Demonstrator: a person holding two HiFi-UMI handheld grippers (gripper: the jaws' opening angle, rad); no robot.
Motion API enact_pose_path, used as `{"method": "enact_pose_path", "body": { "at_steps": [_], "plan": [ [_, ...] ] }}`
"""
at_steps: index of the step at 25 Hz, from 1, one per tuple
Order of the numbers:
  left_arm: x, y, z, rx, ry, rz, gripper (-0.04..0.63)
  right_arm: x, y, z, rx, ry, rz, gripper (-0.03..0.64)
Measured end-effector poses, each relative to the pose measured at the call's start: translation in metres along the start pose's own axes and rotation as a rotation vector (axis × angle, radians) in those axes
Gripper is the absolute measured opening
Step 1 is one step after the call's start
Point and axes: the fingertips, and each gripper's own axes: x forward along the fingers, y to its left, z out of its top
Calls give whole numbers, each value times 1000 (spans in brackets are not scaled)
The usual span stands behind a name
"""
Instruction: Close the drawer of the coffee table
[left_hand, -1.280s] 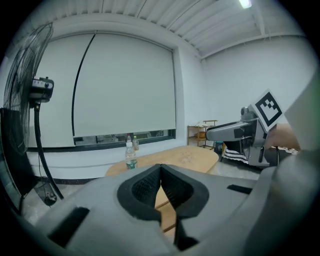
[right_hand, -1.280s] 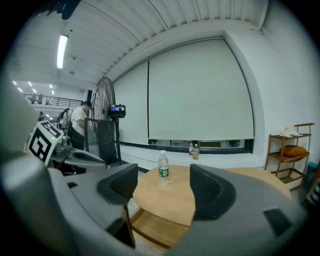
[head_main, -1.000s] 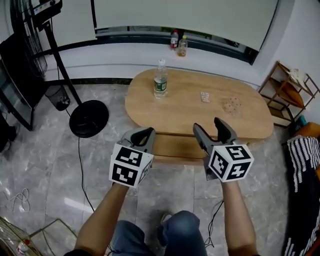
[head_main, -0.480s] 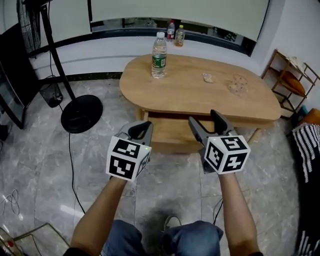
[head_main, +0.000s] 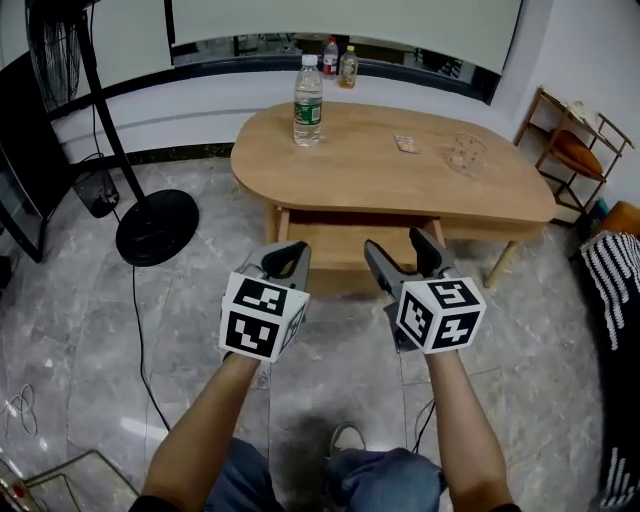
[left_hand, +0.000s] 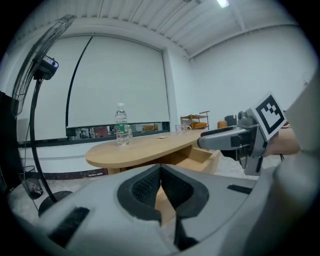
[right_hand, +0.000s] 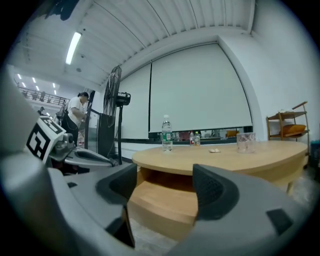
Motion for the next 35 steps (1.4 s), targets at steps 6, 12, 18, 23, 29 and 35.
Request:
{"method": "enact_pose_path", "body": {
  "at_steps": [6, 12, 18, 23, 29, 35],
  "plan": [
    [1, -9, -5, 9, -1, -5, 5, -12, 1, -26, 36, 9, -6, 342],
    [-1, -19, -8, 10, -4, -6, 5, -23, 3, -45, 79, 11, -12, 344],
    [1, -28, -19, 9, 3, -20, 5, -26, 7, -70, 160, 11, -9, 344],
    [3, -30, -26, 7, 4, -23, 5, -25, 6, -90, 255, 8, -10, 344],
    [3, -34, -37, 3, 5, -22, 5, -19, 0, -123, 465, -5, -7, 369],
    [8, -39, -44, 9, 16, -28, 5, -10, -5, -143, 632, -48, 10, 407]
  ]
}}
